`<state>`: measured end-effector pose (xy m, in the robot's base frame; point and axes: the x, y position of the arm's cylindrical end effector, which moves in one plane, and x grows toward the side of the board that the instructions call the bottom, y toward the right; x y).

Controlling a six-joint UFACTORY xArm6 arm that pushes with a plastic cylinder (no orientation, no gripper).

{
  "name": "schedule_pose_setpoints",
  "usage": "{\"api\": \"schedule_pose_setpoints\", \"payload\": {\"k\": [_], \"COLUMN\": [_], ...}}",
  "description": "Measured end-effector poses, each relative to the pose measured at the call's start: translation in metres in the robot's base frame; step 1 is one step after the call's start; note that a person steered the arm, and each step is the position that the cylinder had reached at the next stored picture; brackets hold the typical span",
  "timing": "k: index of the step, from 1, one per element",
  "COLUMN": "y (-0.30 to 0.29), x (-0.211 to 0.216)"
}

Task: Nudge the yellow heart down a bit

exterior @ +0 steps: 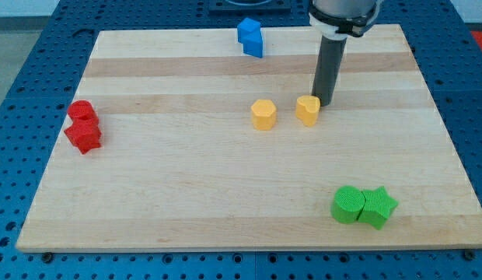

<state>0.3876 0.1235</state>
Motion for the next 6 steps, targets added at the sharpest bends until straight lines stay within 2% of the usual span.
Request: {"api": "schedule_pose_setpoints", "payload": {"k": [1,2,3,4,6], "y": [0.053,0.064,0.007,-0.021,0.005], "x": [0.001,0.006,0.002,0.007,0.014]}}
